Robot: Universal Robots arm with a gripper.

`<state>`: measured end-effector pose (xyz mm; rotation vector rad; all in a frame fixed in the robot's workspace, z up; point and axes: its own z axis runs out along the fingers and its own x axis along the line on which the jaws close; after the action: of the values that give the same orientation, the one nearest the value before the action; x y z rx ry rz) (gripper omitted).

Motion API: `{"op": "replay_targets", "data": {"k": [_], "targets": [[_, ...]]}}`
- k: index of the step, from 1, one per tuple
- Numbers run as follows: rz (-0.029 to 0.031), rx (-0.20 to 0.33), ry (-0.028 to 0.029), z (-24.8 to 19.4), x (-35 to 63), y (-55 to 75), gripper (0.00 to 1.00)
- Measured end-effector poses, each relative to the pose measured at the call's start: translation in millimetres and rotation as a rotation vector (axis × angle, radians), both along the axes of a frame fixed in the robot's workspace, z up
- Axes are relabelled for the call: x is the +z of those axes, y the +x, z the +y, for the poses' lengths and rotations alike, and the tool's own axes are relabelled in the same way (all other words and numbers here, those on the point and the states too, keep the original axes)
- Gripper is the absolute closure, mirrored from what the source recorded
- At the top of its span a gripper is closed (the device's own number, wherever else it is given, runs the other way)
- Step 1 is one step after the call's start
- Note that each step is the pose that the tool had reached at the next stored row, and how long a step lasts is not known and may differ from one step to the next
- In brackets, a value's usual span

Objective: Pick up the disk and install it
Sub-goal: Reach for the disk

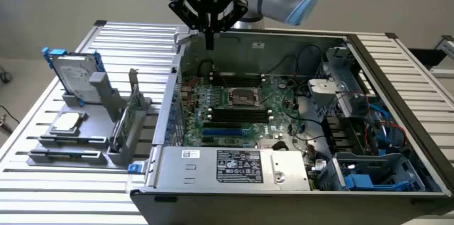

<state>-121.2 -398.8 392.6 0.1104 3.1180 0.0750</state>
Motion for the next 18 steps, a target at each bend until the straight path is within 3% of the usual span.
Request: {"op": "replay_targets", "data": {"k": [13,18], "targets": [[-0.0001,0.000,0.0000,0.1,0.0,-1.3,0.89],[-0.0006,0.000,-0.0001,4.5,0.0,-23.9,0.89]]}}
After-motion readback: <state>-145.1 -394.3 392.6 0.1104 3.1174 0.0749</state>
